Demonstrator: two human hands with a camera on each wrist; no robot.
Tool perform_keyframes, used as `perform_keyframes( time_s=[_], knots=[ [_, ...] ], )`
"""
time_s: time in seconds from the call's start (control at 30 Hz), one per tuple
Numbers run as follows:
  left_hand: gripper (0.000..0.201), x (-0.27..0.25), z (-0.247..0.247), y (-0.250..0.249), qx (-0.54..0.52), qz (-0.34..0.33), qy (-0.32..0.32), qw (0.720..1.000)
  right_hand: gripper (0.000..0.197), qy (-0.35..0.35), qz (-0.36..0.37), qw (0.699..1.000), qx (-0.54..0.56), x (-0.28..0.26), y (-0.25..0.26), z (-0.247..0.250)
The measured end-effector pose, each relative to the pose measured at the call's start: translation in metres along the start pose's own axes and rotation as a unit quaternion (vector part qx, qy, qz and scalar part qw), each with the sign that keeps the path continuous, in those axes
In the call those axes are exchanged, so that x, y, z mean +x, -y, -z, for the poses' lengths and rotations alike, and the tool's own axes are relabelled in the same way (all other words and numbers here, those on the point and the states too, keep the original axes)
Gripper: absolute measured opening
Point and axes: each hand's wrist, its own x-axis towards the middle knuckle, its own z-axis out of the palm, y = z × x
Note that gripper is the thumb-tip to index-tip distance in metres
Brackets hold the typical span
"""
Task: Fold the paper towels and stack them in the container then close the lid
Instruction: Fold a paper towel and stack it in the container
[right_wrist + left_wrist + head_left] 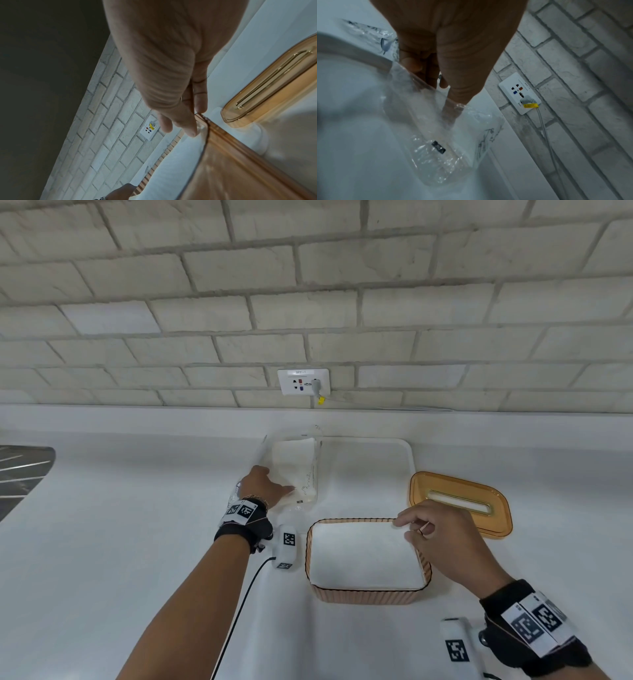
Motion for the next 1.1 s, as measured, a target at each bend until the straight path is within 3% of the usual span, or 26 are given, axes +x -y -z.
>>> perform_keyframes(
  time_s=[0.17,0.4,0.57,0.7,0.77,0.9,0.93,1.1],
  knots=[
    [0.075,-0.002,0.001,0.0,-0.035,0.019,0.011,0.999,0.039,0.009,-0.015,1.0,0.011,0.004,0.002,0.002],
    [0.029,-0.007,0.005,0.001,-0.158,0.023,-0.007,0.987,0.035,0.004,-0.028,0.999,0.032,0.005,0.007,0.007],
    [0.033,-0.028,0.031,-0.015,-0.332,-0.032,-0.065,0.94,0.027,-0.009,-0.055,0.996,0.073,0.006,0.022,0.016],
    [0.008,-0.072,0.058,-0.034,-0.418,-0.123,-0.053,0.898,0.026,0.005,-0.066,0.993,0.102,0.009,0.045,0.02],
    [0.01,-0.098,0.07,-0.042,-0.432,-0.173,-0.025,0.885,0.046,0.017,-0.062,0.99,0.123,0.011,0.054,0.018],
    [0.009,-0.142,0.075,-0.05,-0.463,-0.219,0.047,0.857,0.12,0.035,-0.077,0.981,0.174,0.015,0.064,0.011],
    [0.009,-0.15,0.072,-0.051,-0.467,-0.218,0.063,0.854,0.131,0.038,-0.085,0.977,0.191,0.016,0.066,0.011],
    [0.009,-0.184,0.046,-0.048,-0.487,-0.21,0.097,0.842,0.13,0.035,-0.088,0.971,0.218,0.011,0.064,0.015]
  ],
)
